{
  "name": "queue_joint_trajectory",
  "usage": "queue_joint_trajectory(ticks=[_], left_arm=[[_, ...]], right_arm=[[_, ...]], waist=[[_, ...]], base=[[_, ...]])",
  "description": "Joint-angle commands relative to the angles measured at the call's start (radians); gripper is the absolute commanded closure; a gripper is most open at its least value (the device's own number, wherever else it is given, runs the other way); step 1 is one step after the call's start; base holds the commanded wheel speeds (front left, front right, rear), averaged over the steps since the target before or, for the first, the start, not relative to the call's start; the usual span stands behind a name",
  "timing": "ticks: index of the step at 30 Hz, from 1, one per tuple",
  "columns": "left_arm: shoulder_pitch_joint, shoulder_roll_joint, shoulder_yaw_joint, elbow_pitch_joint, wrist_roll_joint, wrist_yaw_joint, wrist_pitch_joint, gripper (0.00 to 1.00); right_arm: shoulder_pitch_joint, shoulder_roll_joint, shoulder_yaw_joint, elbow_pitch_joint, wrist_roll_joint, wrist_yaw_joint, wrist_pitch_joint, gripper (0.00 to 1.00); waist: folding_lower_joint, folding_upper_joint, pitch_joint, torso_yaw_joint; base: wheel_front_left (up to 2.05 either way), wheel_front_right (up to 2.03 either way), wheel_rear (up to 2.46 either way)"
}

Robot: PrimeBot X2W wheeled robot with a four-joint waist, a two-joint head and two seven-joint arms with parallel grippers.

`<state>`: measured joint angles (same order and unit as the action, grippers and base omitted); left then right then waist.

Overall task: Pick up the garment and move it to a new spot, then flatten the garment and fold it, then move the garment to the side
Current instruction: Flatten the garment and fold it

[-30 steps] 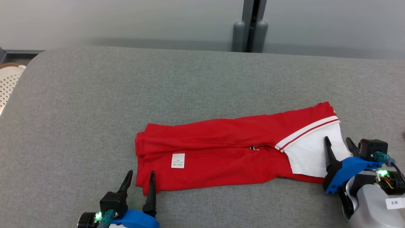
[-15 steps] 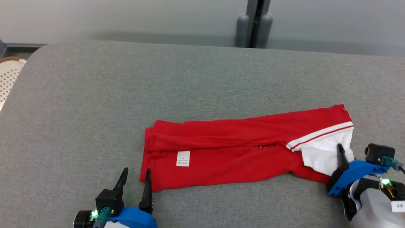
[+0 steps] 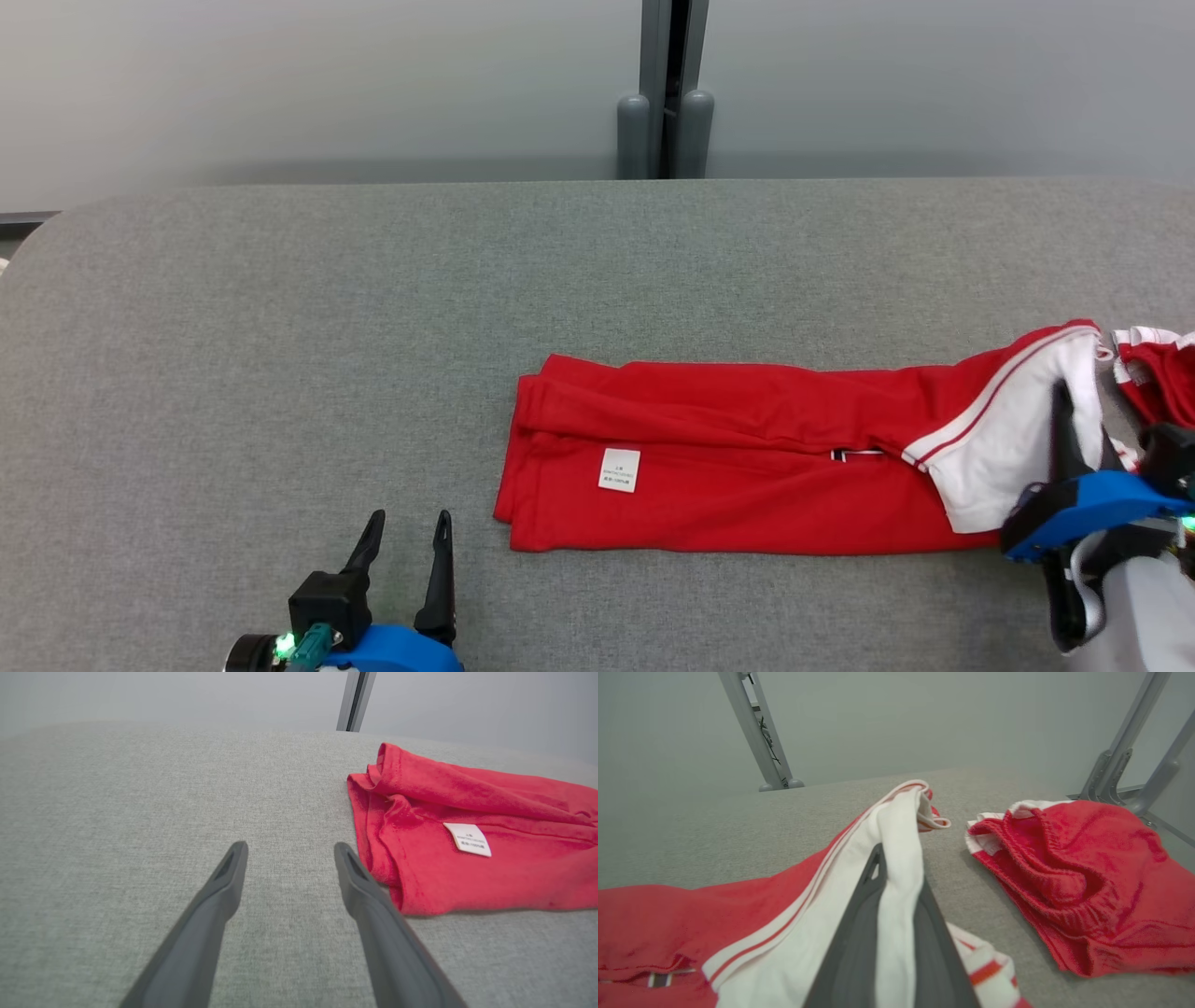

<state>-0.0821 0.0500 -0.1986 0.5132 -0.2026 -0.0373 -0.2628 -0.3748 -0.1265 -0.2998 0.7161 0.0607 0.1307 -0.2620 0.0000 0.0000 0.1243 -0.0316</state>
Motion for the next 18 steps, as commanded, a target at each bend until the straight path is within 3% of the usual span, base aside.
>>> queue_joint_trajectory(ticks=[1,8,14,18], left_arm=[[0.004,0.001,0.002,0.0,0.0,-0.004,-0.002,0.0],[0.006,0.001,-0.022,0.009,-0.007,-0.006,-0.002,0.0],[0.003,0.001,-0.049,0.016,-0.021,-0.007,-0.002,0.0],[0.01,0.001,-0.064,0.015,-0.033,-0.002,-0.002,0.0]], right_arm=[[0.011,0.007,0.018,-0.022,0.015,0.0,-0.003,1.0],[0.015,0.057,0.274,-0.158,0.116,0.0,-0.003,1.0],[-0.009,0.073,0.476,-0.161,0.204,0.0,-0.003,1.0],[-0.031,0.074,0.55,-0.133,0.246,0.0,-0.003,1.0]], waist=[[0.0,0.0,0.001,0.001],[0.0,0.0,-0.005,0.05],[0.0,0.0,-0.003,0.139],[0.0,0.0,0.0,0.208]], base=[[0.0,0.0,0.0],[0.0,0.0,0.0],[0.0,0.0,0.0],[0.0,0.0,0.0]])
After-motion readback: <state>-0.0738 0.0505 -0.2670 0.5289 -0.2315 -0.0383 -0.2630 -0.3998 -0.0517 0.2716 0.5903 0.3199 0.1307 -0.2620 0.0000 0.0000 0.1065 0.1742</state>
